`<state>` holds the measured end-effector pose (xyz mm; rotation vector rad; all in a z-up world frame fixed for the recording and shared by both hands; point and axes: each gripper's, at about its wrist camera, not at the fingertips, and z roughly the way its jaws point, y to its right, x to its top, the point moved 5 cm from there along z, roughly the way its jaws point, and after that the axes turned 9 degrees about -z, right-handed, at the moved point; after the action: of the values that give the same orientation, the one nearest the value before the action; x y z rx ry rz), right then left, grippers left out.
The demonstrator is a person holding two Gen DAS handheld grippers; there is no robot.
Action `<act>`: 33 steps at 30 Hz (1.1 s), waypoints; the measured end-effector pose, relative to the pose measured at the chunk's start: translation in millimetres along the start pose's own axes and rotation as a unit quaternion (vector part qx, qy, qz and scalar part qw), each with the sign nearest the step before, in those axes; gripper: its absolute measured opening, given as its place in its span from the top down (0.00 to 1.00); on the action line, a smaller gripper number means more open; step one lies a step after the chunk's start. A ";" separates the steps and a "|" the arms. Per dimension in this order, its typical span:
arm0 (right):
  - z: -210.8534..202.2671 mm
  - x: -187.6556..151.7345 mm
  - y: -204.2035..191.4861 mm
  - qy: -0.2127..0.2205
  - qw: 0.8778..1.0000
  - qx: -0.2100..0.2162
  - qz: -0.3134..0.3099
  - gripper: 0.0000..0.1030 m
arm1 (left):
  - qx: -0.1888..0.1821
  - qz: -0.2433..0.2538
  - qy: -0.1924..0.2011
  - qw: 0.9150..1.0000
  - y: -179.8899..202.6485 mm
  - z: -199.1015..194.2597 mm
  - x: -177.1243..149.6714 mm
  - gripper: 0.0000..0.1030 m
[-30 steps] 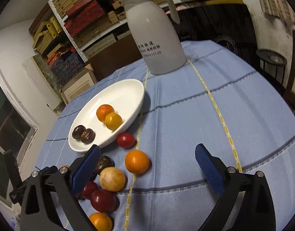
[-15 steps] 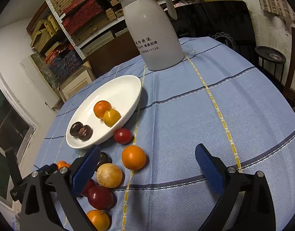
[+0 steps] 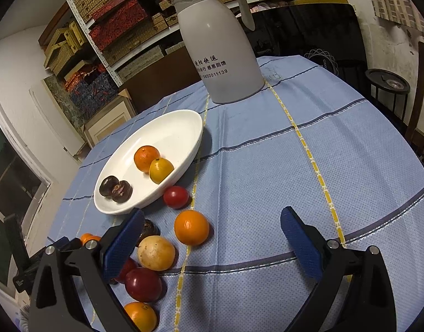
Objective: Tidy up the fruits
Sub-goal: 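Move the left gripper back to the cluster and close it on an orange, then lift the orange with the left gripper while the right gripper grasps another orange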
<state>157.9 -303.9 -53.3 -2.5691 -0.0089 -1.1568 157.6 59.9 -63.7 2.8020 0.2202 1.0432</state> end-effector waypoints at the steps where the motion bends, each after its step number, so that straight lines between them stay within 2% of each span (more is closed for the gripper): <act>1: -0.1 -0.3 -0.9 0.000 1.000 -0.001 -0.001 0.04 | -0.003 0.007 -0.003 1.000 3.6 1.5 -1.5 0.05; 4: 0.5 -1.0 -2.0 -0.001 1.000 -0.005 -0.007 0.04 | 0.008 0.029 -0.009 1.000 11.2 7.2 -4.6 0.05; 8: 2.3 -1.2 -2.7 -0.004 1.000 -0.009 -0.012 0.04 | -0.015 -0.001 -0.044 0.999 -1.5 16.1 -9.1 0.04; 11: 1.4 -0.6 -3.5 -0.001 1.000 -0.010 -0.014 0.04 | 0.037 0.015 -0.023 0.999 -5.1 16.9 -5.3 0.04; 12: 1.0 -0.4 -4.7 0.000 1.000 -0.009 -0.016 0.04 | 0.044 0.026 -0.012 0.999 -1.8 16.0 -3.7 0.04; 17: 0.7 -1.8 -13.7 0.004 0.999 -0.018 -0.045 0.04 | 0.024 0.047 0.006 0.999 10.2 15.6 4.1 0.06; 19: 0.7 -2.9 -17.4 0.006 0.998 -0.023 -0.059 0.04 | 0.009 0.043 0.004 0.999 10.5 17.0 6.5 0.12; 21: 0.8 -3.4 -19.6 0.007 0.997 -0.024 -0.067 0.04 | -0.012 0.025 -0.006 1.000 6.5 19.5 7.5 0.37; 24: 0.1 -4.2 -23.1 0.009 0.997 -0.021 -0.078 0.04 | -0.019 0.011 -0.026 0.999 1.1 25.9 4.2 0.56; 28: 1.6 -5.7 -28.1 0.006 0.996 -0.019 -0.091 0.06 | -0.007 0.031 -0.023 0.999 7.8 27.5 3.5 0.61; 31: 4.8 -7.3 -28.2 -0.003 0.996 -0.015 -0.091 0.14 | -0.005 0.027 -0.023 0.999 6.3 28.0 3.8 0.64; 33: 6.4 -7.1 -24.4 -0.009 0.997 -0.007 -0.080 0.28 | -0.005 0.026 -0.022 0.999 5.6 27.1 3.7 0.66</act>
<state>154.5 -278.0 -55.4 -2.6314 -0.2143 -1.1922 178.7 52.8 -80.6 2.8322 0.1369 0.9887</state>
